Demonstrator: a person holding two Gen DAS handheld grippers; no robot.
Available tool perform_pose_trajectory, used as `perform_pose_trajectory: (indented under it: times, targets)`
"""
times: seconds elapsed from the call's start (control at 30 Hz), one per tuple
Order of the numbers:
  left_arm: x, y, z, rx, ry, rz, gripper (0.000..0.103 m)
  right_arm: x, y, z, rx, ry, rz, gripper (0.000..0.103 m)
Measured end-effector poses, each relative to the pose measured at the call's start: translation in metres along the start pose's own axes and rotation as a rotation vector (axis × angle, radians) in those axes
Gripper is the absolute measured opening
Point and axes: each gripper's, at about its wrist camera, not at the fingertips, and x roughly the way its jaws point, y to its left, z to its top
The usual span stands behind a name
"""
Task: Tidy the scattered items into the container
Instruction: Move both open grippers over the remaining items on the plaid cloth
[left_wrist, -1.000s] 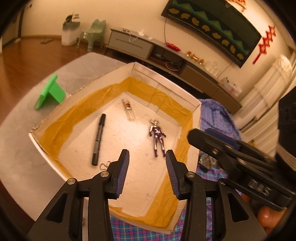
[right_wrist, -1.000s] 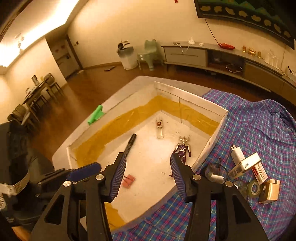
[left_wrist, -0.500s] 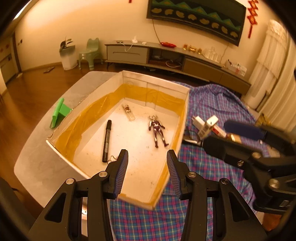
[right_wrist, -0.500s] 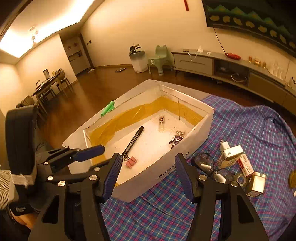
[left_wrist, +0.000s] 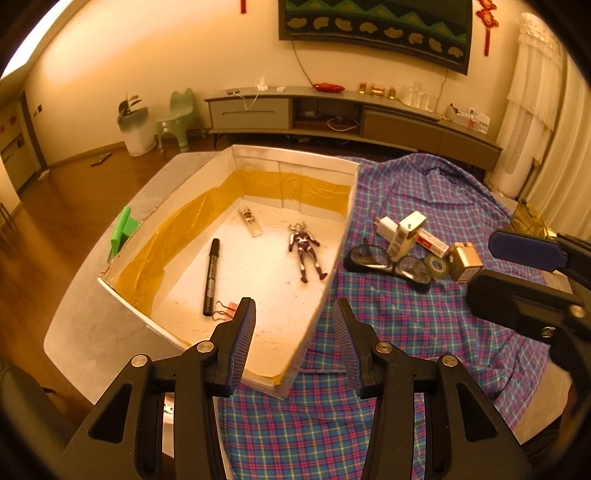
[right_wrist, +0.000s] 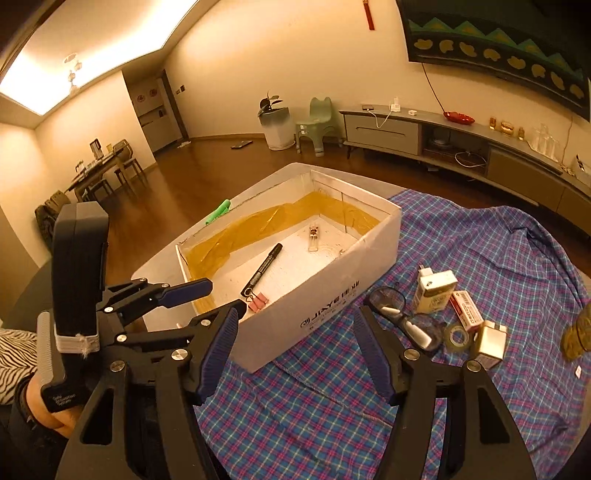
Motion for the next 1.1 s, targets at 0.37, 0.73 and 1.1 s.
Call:
perform_pose_trajectory:
  times: [0.37,0.73,1.1]
  targets:
    - [-0.01,-0.046,-0.003,0.09,-0.033,-0.11,0.046,-0.046,-0.052,-0.013,0.09,-0.071,-0.043,0.066]
    - [0.047,-0.082,-0.015,0.084,0.104,-0.193,0.046,-0.007,-0.15,-0.039,0.247,0.01,-0.206,0.066]
    - [0.132,-0.105,0.001,-0.055,0.257,-0.221,0.049,0.065,-0.221,-0.061,0.308,0.145,-0.406,0.072]
